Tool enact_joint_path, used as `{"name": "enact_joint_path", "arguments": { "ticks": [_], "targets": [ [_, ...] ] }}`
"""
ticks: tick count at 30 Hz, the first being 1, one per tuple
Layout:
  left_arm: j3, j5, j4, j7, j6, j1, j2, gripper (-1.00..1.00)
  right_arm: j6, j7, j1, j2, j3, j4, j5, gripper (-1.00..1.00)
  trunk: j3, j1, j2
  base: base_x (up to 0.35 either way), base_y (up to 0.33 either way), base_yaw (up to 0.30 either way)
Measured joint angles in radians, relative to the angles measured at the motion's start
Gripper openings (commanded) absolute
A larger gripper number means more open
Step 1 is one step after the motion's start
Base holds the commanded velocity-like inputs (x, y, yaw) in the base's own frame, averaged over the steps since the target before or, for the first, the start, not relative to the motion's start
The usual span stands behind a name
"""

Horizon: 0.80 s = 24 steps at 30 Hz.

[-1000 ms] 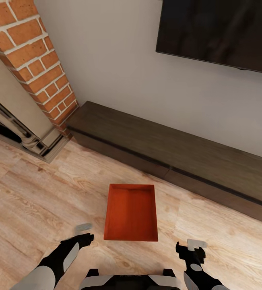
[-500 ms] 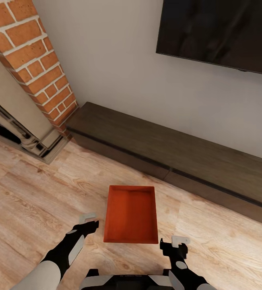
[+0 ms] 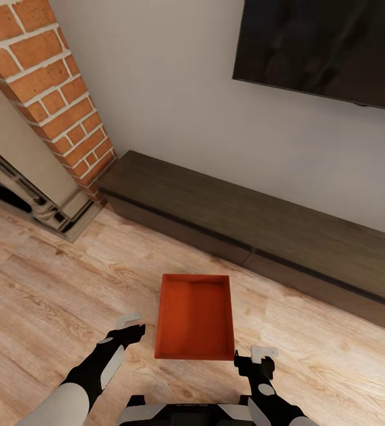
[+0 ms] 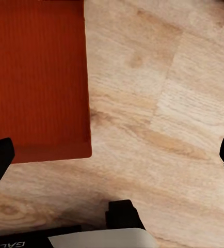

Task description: Move the two storage containers from the living room to the garage. In the garage, place one container on the floor and stack the other container on top of it (either order is fine).

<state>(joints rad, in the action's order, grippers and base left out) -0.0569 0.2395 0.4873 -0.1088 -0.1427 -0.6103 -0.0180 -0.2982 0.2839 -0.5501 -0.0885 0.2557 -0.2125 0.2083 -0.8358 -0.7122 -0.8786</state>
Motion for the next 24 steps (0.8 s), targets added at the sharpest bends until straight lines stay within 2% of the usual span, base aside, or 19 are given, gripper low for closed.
{"name": "enact_joint_path", "arguments": {
  "ticks": [5,24],
  "targets": [
    [0.001,0.0,0.0,0.0,0.0,0.0,0.0,1.0,0.0,0.0,0.0,-0.001,-0.001,0.0,-0.02,1.0,0.0,0.0,0.0,0.004,0.006,0.0],
    [0.004,0.001,-0.018,-0.002,0.0,0.0,-0.001,1.0,0.0,0.0,0.0,-0.001,-0.001,0.0,-0.023,1.0,0.0,0.0,0.0,-0.032,0.0,0.0]
  ]
}}
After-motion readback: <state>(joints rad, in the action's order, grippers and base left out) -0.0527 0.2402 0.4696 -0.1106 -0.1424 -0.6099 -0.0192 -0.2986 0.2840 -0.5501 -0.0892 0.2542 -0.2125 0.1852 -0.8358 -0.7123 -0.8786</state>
